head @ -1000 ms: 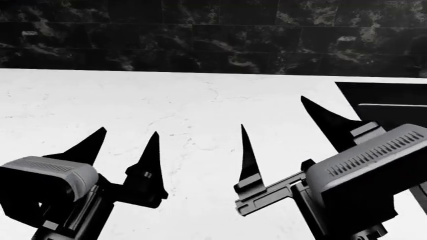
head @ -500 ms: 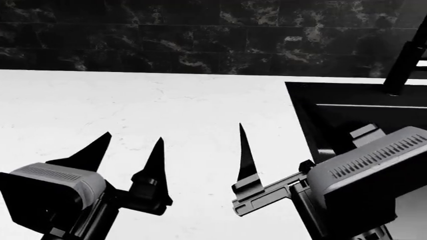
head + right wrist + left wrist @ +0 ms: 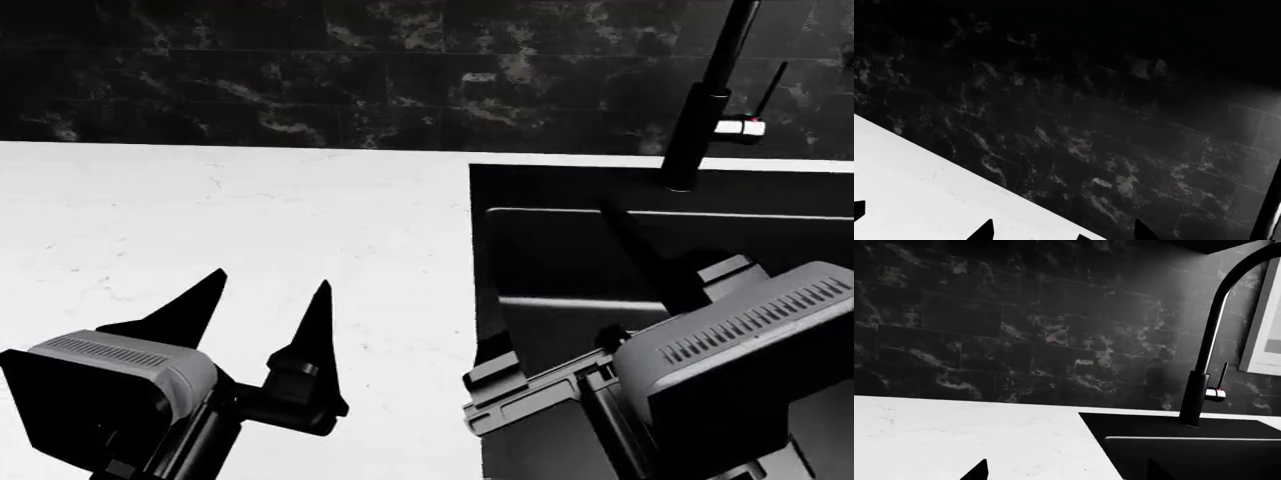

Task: Pick and place the shaker into the drawer. Then close the cabinet.

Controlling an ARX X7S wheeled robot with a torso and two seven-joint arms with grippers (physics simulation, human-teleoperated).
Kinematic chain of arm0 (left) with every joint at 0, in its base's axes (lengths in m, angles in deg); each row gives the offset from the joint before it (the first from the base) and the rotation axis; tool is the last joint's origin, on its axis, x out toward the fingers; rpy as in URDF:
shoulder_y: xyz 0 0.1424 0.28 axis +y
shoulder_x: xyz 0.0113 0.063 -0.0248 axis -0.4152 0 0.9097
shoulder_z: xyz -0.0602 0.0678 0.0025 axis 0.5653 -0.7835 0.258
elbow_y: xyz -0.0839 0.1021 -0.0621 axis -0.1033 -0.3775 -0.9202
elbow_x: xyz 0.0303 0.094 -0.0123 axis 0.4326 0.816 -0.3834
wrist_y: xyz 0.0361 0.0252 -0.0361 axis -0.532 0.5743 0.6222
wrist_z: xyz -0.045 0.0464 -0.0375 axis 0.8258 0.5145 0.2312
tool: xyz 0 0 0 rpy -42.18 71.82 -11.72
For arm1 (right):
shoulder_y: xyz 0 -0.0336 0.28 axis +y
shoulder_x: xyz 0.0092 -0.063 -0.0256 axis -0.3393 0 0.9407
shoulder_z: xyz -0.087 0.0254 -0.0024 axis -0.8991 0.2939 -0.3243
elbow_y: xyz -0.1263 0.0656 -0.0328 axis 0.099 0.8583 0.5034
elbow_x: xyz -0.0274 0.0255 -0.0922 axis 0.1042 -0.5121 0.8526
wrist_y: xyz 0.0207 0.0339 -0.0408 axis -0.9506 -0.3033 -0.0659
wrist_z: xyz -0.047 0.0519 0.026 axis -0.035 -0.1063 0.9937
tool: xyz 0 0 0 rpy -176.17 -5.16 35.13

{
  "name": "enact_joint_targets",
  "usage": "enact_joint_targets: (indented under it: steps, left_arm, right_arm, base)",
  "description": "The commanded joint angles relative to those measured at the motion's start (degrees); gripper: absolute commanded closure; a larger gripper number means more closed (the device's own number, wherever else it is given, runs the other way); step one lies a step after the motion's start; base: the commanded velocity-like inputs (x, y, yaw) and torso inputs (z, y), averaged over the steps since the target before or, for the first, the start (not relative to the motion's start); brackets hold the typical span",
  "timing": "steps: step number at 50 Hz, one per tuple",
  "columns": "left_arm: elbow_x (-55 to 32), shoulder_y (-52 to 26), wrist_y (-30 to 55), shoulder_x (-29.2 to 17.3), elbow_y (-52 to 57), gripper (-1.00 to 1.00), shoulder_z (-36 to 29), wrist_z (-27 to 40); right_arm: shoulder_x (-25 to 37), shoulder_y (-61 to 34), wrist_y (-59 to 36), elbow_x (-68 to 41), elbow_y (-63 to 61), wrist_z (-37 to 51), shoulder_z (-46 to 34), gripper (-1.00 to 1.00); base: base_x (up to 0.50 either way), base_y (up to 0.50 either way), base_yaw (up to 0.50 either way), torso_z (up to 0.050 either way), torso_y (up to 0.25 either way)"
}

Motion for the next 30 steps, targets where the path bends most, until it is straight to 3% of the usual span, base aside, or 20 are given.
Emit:
enact_joint_targets:
  steps: [1,9,25,30]
  left_arm:
    - [0.4,0.0,0.0,-0.1,-0.2,-1.00,-0.4,0.3]
    - [-0.3,-0.6,0.1,-0.3,-0.1,-1.00,-0.7,0.9]
    - [0.7,0.2,-0.9,-0.5,-0.3,-1.00,-1.5,0.6]
    - [1.0,0.2,-0.9,-0.5,-0.5,-1.00,-1.8,0.6]
  right_arm:
    - [0.0,-0.1,0.0,0.5,0.0,0.1,-0.5,-1.00]
    - [-0.4,-0.7,-0.3,0.2,0.0,0.2,-0.8,-1.00]
    - [-0.5,0.1,0.0,0.4,0.3,1.2,-1.6,-1.00]
    - [-0.4,0.8,1.1,1.2,0.9,0.4,-1.9,-1.00]
  base:
    - [0.02,-0.50,0.00,0.000,0.000]
    - [0.02,-0.50,0.00,0.000,0.000]
    - [-0.01,0.00,0.00,0.000,0.000]
    - [-0.22,-0.36,0.00,0.000,0.000]
